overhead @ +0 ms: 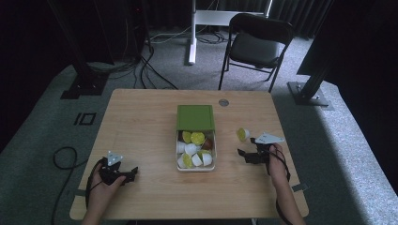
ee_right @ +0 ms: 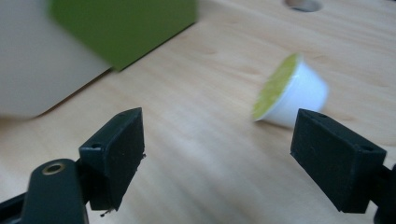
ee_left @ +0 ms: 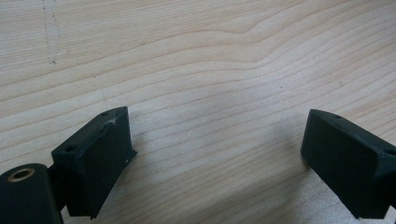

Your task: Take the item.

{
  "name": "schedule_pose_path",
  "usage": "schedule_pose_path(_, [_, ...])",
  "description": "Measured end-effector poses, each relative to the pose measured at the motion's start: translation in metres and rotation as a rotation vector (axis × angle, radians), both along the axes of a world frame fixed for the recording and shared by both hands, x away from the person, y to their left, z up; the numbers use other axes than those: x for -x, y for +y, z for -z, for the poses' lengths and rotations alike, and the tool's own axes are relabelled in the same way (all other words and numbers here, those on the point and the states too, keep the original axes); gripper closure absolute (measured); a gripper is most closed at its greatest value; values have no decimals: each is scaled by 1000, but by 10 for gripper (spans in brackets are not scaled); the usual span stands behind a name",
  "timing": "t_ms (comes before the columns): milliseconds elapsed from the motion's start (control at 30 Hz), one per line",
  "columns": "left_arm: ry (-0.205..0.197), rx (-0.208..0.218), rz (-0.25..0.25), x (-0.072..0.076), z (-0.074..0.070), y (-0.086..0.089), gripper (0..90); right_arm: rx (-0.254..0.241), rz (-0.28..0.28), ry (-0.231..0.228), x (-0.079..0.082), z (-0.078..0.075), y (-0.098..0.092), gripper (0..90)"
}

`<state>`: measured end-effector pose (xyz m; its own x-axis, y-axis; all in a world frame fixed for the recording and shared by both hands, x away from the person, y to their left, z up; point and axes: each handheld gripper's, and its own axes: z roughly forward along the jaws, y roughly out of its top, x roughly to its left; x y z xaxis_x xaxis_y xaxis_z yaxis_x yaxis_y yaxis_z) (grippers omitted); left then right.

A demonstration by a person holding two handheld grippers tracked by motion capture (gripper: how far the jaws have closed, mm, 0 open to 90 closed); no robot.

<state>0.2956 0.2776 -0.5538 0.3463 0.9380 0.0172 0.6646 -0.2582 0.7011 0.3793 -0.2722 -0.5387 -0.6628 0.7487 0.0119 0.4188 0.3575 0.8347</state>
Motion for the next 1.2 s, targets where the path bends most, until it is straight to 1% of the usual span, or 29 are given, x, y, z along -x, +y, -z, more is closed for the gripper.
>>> schedule_pose_path(67, [0,1,-1,0,0,0,98,9,-24,0,4,1,0,171])
schedule_pose_path(133, [0,1,-1,0,0,0,98,20,-32,-8,7,2,0,171])
schedule_pose_path(200, [0,0,0,0,0,0,99,16,-57,0,11,3,0,171])
schedule_pose_path(267, [-1,1,-1,0,0,0,99,17,-93,3,14,3,-1,172])
schedule_pose_path(333, [0,0,0,0,0,0,99,18,-151,18,19,3,-1,208])
schedule_pose_path(433, [0,-1,0,0,0,0,99,47,-232,26,26,6,1,210])
schedule_pose_path(500, [0,-1,0,0,0,0,99,64,-268,34,31,9,2,211])
schedule_pose_path(533, [0,-1,0,0,0,0,98,64,-268,34,31,9,2,211])
schedule_pose_path(567, [0,-1,0,0,0,0,98,72,-283,35,34,10,3,210])
schedule_pose_path(600, [0,-1,0,0,0,0,99,81,-316,35,38,12,4,211])
schedule_pose_path(800, [0,-1,0,0,0,0,98,84,-380,48,49,15,5,210])
schedule_pose_path(833, [0,-1,0,0,0,0,99,87,-388,53,51,15,5,208])
schedule_pose_path(867, [0,0,-1,0,0,0,99,101,-408,71,55,16,6,198])
schedule_pose_path(967, [-1,0,-1,0,0,0,98,106,-421,72,57,16,6,196])
schedule_pose_path(1000, [0,0,-1,0,0,0,99,118,-448,70,62,17,5,176])
schedule_pose_path(1067, [-1,0,-1,0,0,0,98,120,-474,59,66,16,4,176])
schedule_pose_path(1100, [-1,0,-1,0,0,0,99,113,-478,61,70,17,3,176])
schedule_pose_path(1133, [-1,0,-1,0,0,0,99,113,-478,61,70,17,3,176])
schedule_pose_path(1200, [0,-1,0,0,0,0,98,124,-483,66,73,17,2,176])
